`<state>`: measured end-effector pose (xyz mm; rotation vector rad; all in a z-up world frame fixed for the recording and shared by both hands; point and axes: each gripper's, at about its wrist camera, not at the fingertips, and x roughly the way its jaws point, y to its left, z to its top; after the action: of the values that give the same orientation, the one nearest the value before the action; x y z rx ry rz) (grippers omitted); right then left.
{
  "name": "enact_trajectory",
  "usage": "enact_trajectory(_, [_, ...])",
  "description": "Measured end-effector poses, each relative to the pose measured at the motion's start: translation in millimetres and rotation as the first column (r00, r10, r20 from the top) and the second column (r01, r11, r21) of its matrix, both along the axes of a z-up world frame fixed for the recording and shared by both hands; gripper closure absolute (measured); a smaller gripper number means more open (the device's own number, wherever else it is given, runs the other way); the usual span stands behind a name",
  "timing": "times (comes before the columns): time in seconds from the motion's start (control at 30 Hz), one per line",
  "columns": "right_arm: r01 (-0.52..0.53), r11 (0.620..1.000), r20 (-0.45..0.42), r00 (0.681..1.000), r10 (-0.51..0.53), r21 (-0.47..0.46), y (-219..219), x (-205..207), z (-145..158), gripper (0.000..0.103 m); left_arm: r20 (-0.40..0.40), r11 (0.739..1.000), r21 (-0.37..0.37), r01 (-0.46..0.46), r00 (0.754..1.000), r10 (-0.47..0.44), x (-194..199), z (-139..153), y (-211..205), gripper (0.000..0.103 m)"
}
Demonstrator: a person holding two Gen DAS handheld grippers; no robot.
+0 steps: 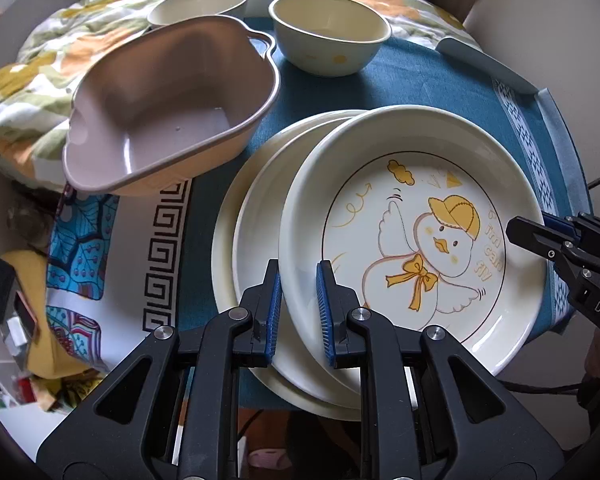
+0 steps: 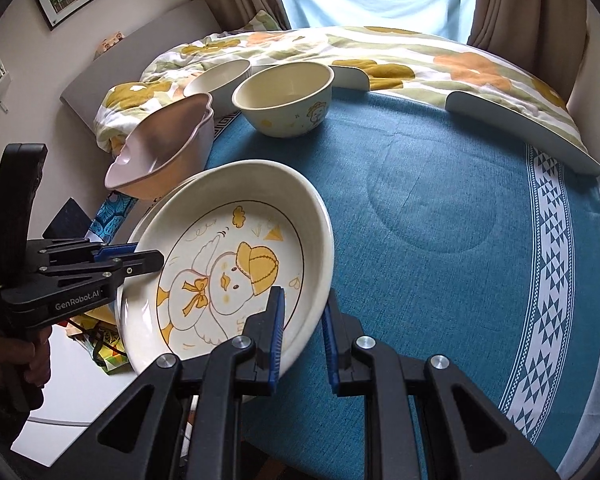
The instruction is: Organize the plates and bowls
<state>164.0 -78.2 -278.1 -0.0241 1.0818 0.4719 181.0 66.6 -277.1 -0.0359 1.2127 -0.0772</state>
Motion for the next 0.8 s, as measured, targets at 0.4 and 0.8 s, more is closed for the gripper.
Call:
enact_trajectory(0.4, [0.007,1.000,0.014,1.000,-0.006,-0.028,6,0,-2,0.086,0.063,0.979,0.198,0.054,0.996,-0.068,-6,3,-18,0.087])
enact_trajectory(0.8, [0.010,0.998,0.027,1.000,-0.009,-0.060,13,2,-4,0.086,0.092,0.932,0.356,0.066,0.990,-0.105,-15,4,-28,0.087])
